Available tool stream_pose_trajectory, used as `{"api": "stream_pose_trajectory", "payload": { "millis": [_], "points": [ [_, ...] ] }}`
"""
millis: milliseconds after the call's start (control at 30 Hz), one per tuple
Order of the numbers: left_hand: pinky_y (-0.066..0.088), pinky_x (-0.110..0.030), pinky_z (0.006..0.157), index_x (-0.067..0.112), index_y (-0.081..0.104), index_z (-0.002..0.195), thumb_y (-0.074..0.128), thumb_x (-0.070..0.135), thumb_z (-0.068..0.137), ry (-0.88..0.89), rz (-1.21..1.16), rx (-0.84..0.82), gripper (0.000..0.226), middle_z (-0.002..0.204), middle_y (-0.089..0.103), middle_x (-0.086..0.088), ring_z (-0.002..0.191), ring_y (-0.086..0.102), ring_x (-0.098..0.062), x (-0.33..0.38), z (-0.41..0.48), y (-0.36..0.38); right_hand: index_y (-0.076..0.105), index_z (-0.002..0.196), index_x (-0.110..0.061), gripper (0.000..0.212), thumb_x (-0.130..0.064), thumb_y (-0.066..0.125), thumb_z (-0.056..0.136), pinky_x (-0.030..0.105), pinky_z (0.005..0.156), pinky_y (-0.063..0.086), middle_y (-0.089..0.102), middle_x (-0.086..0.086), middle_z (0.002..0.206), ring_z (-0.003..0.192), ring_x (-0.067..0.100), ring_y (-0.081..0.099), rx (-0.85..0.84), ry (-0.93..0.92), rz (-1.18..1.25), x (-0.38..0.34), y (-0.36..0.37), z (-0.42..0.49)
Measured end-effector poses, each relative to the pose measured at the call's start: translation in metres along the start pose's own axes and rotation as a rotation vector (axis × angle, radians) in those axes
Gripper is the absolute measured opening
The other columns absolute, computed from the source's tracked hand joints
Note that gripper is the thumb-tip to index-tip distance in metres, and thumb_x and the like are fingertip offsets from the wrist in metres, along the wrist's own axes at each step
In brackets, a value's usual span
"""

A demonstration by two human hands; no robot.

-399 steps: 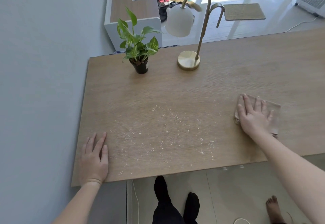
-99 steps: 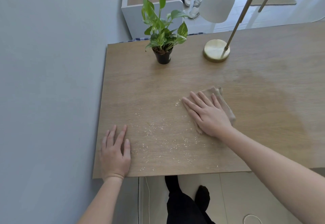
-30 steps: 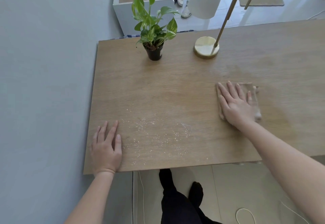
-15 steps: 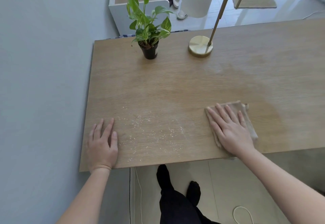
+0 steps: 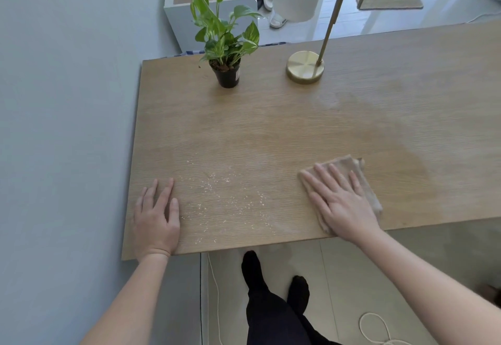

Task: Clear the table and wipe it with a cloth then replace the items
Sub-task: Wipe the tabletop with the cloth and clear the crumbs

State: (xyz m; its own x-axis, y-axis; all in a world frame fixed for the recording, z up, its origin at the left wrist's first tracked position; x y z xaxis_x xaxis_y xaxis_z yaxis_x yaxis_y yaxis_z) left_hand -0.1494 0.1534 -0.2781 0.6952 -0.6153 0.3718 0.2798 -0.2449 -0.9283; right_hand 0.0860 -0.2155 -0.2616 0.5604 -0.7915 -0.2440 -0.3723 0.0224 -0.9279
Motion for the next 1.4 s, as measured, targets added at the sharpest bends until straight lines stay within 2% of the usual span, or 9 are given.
{"api": "stream_pose_trajectory", "payload": {
  "millis": [167, 300, 433, 567, 733, 900, 1033, 1200, 1400],
  "points": [
    [0.033, -0.053, 0.124, 0.045, 0.049, 0.156, 0.037, 0.05, 0.104, -0.001, -0.011, -0.005, 0.054, 0.169, 0.041, 0.004, 0.157, 0.031, -0.027, 0.001, 0.001, 0.002, -0.004, 0.164, -0.054, 0.056, -0.059, 0.008, 0.11, 0.054, 0.129, -0.013, -0.011, -0.014, 0.176, 0.163, 0.017, -0.015, 0.059, 0.229, 0.11, -0.031, -0.005, 0.084],
    [0.034, -0.056, 0.123, 0.045, 0.049, 0.156, 0.035, 0.052, 0.104, 0.003, -0.009, 0.0, 0.055, 0.168, 0.042, 0.004, 0.157, 0.03, -0.026, -0.002, 0.0, 0.002, -0.01, 0.163, -0.056, 0.054, -0.061, 0.004, 0.111, 0.053, 0.13, -0.012, -0.014, -0.017, 0.175, 0.162, 0.017, -0.018, 0.008, -0.056, 0.058, -0.097, 0.015, 0.065],
    [0.034, -0.056, 0.123, 0.046, 0.049, 0.156, 0.035, 0.052, 0.104, 0.008, -0.009, 0.008, 0.054, 0.168, 0.042, 0.004, 0.157, 0.031, -0.026, -0.002, 0.001, 0.002, -0.009, 0.16, -0.062, 0.052, -0.062, 0.01, 0.112, 0.05, 0.131, -0.008, -0.009, -0.023, 0.174, 0.161, 0.007, -0.016, -0.05, -0.239, -0.021, -0.066, 0.019, -0.003],
    [0.035, -0.054, 0.122, 0.044, 0.051, 0.156, 0.037, 0.051, 0.104, 0.007, 0.006, 0.016, 0.054, 0.167, 0.044, 0.002, 0.156, 0.033, -0.028, -0.002, 0.001, 0.003, -0.007, 0.16, -0.063, 0.052, -0.062, 0.008, 0.111, 0.049, 0.131, -0.009, -0.007, -0.023, 0.175, 0.163, 0.008, -0.012, 0.01, -0.043, -0.005, -0.018, -0.005, 0.038],
    [0.034, -0.053, 0.123, 0.043, 0.052, 0.156, 0.036, 0.051, 0.104, 0.007, -0.004, 0.018, 0.054, 0.168, 0.043, 0.003, 0.156, 0.032, -0.028, -0.004, 0.003, 0.004, -0.003, 0.166, -0.05, 0.059, -0.059, 0.005, 0.109, 0.054, 0.128, -0.016, -0.011, -0.011, 0.177, 0.163, 0.019, -0.016, 0.063, 0.172, 0.114, -0.062, -0.002, 0.115],
    [0.035, -0.054, 0.123, 0.044, 0.052, 0.155, 0.036, 0.053, 0.104, -0.007, 0.007, 0.015, 0.054, 0.168, 0.043, 0.004, 0.157, 0.032, -0.027, -0.006, 0.001, 0.004, -0.013, 0.164, -0.051, 0.055, -0.058, 0.003, 0.112, 0.055, 0.13, -0.011, -0.017, -0.012, 0.175, 0.162, 0.019, -0.021, 0.007, -0.087, 0.074, -0.134, 0.029, 0.064],
    [0.036, -0.055, 0.122, 0.045, 0.051, 0.156, 0.035, 0.054, 0.104, -0.002, 0.004, 0.014, 0.055, 0.168, 0.043, 0.004, 0.157, 0.031, -0.026, -0.004, 0.002, 0.003, -0.013, 0.161, -0.058, 0.053, -0.06, 0.008, 0.112, 0.051, 0.131, -0.011, -0.014, -0.022, 0.174, 0.161, 0.009, -0.02, -0.03, -0.215, -0.01, -0.099, 0.033, -0.006],
    [0.035, -0.054, 0.122, 0.043, 0.052, 0.155, 0.036, 0.053, 0.104, 0.002, 0.008, 0.022, 0.055, 0.168, 0.044, 0.002, 0.157, 0.033, -0.027, -0.004, 0.002, 0.001, -0.007, 0.162, -0.059, 0.053, -0.06, 0.01, 0.112, 0.051, 0.131, -0.007, -0.007, -0.02, 0.176, 0.162, 0.009, -0.015, 0.035, -0.028, 0.0, -0.047, 0.007, 0.039],
    [0.036, -0.055, 0.122, 0.044, 0.051, 0.156, 0.035, 0.053, 0.104, -0.004, 0.007, 0.013, 0.055, 0.168, 0.043, 0.004, 0.157, 0.031, -0.025, -0.005, 0.001, 0.003, -0.008, 0.166, -0.049, 0.058, -0.057, 0.005, 0.11, 0.054, 0.129, -0.013, -0.014, -0.01, 0.177, 0.163, 0.02, -0.017, 0.06, 0.087, 0.07, -0.108, 0.017, 0.099]
  ]
}}
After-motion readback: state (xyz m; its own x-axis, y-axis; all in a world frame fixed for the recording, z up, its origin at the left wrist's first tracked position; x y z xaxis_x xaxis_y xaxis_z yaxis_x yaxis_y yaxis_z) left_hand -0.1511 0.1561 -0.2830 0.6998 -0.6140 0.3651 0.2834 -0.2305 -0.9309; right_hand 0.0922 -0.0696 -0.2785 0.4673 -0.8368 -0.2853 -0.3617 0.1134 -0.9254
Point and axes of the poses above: each hand's wrist, its own z-axis towards the middle knuckle, its own y-axis out of the palm, x = y × z, the point moved 7 cm from there along z, towards the middle knuckle
